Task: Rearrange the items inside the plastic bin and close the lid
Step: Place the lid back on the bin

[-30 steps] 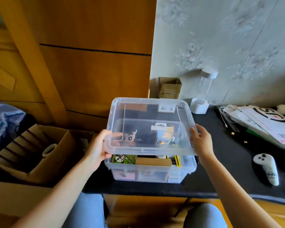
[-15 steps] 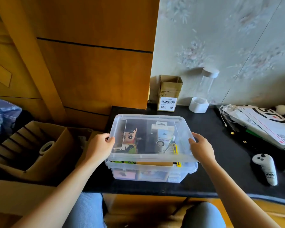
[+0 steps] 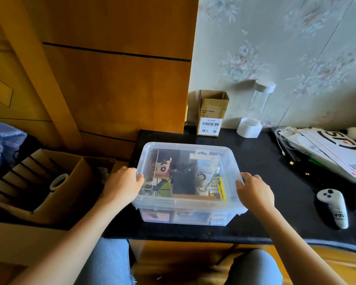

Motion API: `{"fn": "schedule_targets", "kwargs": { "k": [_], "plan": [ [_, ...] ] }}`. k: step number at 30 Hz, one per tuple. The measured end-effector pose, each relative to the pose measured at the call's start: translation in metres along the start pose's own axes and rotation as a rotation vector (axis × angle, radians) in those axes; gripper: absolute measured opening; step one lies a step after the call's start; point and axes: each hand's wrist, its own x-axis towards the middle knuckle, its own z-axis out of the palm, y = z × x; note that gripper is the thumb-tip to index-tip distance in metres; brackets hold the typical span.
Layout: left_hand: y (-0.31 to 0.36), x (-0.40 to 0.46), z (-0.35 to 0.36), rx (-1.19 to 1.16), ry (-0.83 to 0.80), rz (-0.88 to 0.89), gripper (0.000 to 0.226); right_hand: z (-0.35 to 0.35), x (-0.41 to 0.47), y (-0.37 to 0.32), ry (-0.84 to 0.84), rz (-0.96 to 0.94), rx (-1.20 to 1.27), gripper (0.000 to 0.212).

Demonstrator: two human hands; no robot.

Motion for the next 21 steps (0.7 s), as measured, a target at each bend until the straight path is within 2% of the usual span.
{"fn": "schedule_targets", "kwargs": {
  "k": [3,6,7,9,10,13,17,21],
  "plan": [
    [0.001,0.002,-0.002,0.143,-0.037,0.031,0.033,-0.002,-0.001,-0.001,0.015,-0.023,-0.115,0.031],
    [0.001,0.009,0.001,0.098,-0.094,0.045,0.029,-0.006,0.009,-0.003,-0.045,-0.039,-0.161,0.026],
    [0.001,0.014,0.005,0.067,-0.108,0.071,0.038,-0.006,0.015,-0.004,-0.055,-0.061,-0.118,0.03],
    [0.006,0.024,0.011,-0.024,-0.11,0.144,0.062,-0.003,0.027,-0.008,-0.013,-0.142,0.036,0.05],
    [0.01,0.03,0.013,-0.051,-0.106,0.176,0.065,0.0,0.034,-0.011,0.025,-0.201,0.101,0.058],
    [0.022,0.053,0.023,-0.03,-0.13,0.208,0.064,0.012,0.057,-0.022,0.029,-0.312,0.108,0.066],
    [0.024,0.077,0.035,0.024,-0.17,0.18,0.067,0.027,0.085,-0.027,-0.084,-0.297,0.071,0.068],
    [0.018,0.082,0.052,-0.019,-0.085,0.169,0.068,0.04,0.094,-0.025,-0.051,-0.303,0.082,0.071]
  ]
}}
